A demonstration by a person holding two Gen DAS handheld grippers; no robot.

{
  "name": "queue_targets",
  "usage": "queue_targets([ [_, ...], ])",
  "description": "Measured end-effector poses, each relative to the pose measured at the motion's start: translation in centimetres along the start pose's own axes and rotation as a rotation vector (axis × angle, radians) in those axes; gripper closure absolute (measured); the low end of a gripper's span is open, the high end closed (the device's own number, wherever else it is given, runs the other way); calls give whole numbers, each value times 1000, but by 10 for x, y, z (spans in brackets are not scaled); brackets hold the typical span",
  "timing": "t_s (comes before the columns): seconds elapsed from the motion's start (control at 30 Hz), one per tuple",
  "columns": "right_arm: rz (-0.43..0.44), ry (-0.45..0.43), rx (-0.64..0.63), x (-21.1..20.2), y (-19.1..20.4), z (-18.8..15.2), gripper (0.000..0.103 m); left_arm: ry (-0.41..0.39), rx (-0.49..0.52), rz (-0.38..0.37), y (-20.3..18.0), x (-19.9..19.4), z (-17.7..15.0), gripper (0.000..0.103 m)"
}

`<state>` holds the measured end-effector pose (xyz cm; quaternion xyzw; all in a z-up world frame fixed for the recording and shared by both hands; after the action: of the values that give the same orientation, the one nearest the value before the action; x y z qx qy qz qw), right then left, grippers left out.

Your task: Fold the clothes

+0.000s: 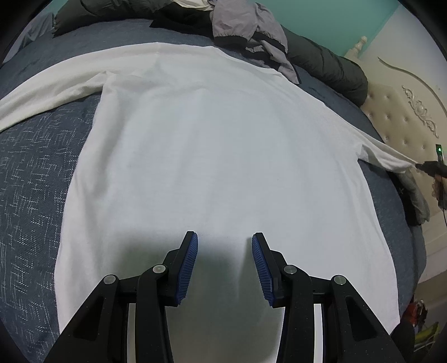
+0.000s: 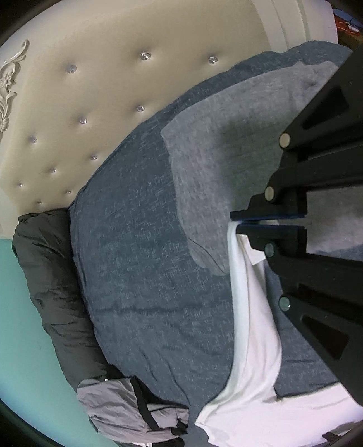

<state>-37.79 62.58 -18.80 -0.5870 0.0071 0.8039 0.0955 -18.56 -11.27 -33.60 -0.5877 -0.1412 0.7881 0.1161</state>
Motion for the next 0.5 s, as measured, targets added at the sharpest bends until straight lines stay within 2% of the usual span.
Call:
queue_targets([
  [0.1,-50,-26,-11,10,2,10,99,3,-3,0,0,1,0,59],
  [0.13,-69,-38,-18,13,3,13,96,3,-3,1,0,1,0,59],
  [0.2,-130,-55,-30,18,3,18,78,2,-1,6,-1,1,0,59],
  [0.3,-184,-84,19,19,-10,24,74,3,4,15,-3,2,1,59],
  [0.33,-171,-96,48,17,-16,24,74,3,5,17,-3,2,1,59],
  [0.43,-60,-131,73,12,-28,17,71,3,2,15,-4,3,3,59],
  [0.5,-15,-119,70,15,-33,12,61,2,-2,12,-3,3,4,59],
])
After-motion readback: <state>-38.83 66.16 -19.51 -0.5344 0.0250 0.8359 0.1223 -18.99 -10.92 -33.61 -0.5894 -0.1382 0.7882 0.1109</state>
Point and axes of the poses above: each gripper's, at about its wrist camera, not at the fingertips, and x roughly the way its jaws point, y to its left, z to its top, the point moved 2 cm from there along x, roughly the way its jaws point, and after that the axes turned 13 degrees about y, right-handed, at the moved point
